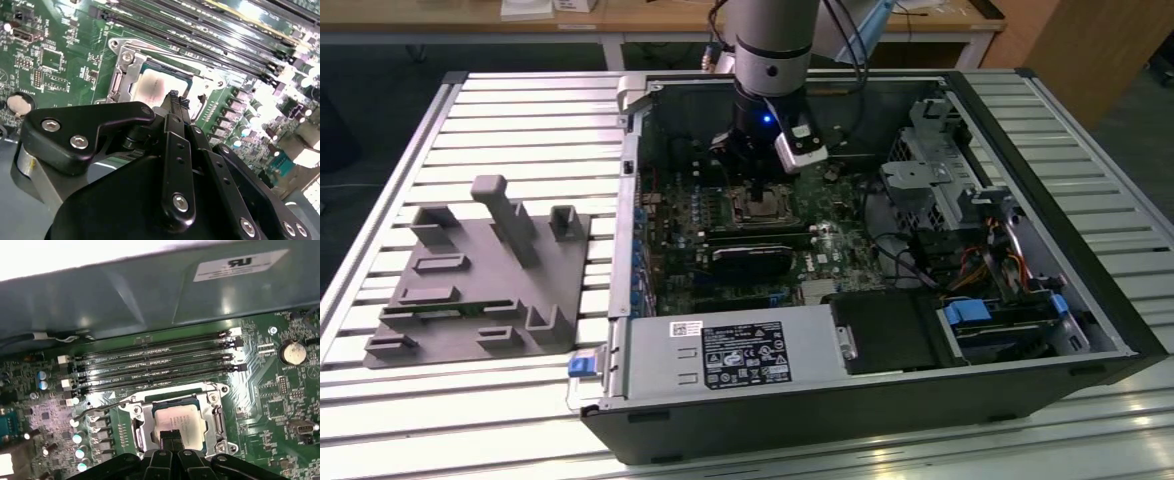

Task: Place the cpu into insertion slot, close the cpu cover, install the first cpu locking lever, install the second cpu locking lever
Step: 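Close the cpu cover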

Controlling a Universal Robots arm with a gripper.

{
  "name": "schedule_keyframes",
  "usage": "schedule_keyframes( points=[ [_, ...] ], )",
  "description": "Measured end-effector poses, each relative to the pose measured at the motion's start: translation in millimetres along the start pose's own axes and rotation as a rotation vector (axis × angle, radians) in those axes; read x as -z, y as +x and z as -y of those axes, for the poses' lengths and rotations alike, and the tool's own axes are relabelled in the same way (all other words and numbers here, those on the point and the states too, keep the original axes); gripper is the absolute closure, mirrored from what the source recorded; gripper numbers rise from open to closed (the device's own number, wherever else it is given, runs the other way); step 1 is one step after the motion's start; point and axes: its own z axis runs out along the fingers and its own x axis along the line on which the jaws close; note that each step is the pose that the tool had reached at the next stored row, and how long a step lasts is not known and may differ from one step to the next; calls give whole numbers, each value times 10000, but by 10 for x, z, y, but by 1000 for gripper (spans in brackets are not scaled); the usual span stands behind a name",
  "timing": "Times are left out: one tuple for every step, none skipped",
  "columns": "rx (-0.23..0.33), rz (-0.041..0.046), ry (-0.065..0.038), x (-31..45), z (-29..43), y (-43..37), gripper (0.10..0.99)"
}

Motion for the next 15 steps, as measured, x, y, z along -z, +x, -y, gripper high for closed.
schedule_keyframes(
  points=[
    [99,39,-7,-3,0,0,980],
    [200,71,-13,-7,0,0,980],
    [312,95,-17,-9,0,0,980],
    [426,116,-20,-12,0,0,980],
    [540,135,-24,-14,0,0,980],
    [657,155,-30,-18,0,0,980],
    [753,179,-34,-20,0,0,980],
    [840,208,-40,-22,0,0,980],
    [922,234,-47,-25,1,-1,980],
    [987,255,-53,-27,2,0,980],
    [1034,269,-58,-27,5,5,980],
    [1065,281,-60,-27,5,11,980],
    [1079,283,-61,-28,5,12,980],
    [1084,283,-61,-28,5,12,980],
    [1086,284,-61,-27,6,12,980]
  ],
)
